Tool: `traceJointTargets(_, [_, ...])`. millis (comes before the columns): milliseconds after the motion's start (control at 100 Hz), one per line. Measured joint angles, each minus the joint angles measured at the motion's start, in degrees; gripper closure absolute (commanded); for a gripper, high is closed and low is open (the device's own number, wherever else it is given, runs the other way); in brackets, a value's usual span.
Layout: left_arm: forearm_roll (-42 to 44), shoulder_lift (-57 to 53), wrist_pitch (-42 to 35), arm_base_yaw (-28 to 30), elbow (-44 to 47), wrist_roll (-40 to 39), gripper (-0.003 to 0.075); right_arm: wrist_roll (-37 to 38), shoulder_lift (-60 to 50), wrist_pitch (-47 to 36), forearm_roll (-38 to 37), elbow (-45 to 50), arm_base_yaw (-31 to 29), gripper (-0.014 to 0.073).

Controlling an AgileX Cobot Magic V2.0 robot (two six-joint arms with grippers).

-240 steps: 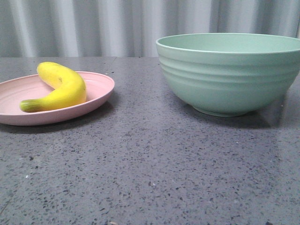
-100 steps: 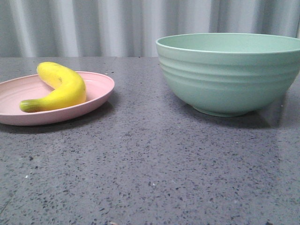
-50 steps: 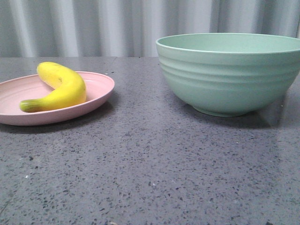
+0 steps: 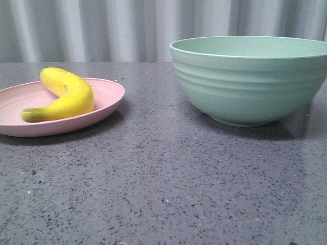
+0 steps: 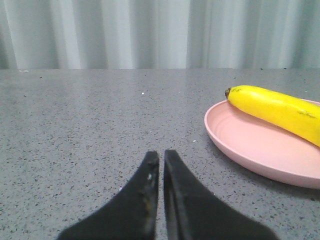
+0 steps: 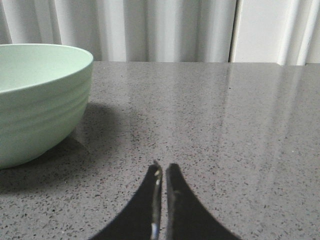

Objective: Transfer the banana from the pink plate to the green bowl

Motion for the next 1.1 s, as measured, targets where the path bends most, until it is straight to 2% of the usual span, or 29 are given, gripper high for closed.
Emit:
traceJointTargets(500, [-0.8, 0.0, -2.4, 0.0, 0.0, 0.0, 0.0741, 0.0, 0.0, -0.2, 0.0, 0.0, 0.0, 0.0657])
traceJointTargets(760, [-5.4, 0.0, -6.3, 0.0, -0.3, 0.0, 0.0741, 0.0, 0.0, 0.1, 4.8, -0.1, 0.0, 0.0657])
traceJointTargets(920, [-5.2, 0.2, -2.5, 0.0, -6.4, 0.0, 0.0741, 0.0, 1.8, 3.6, 6.0, -4.1, 1.2, 0.0657])
traceJointTargets(1100, [-4.9, 7.4, -0.1, 0.0, -15.5, 0.0, 0.0741, 0.0, 11.3, 8.0, 6.2, -13.4, 2.7, 0.0657])
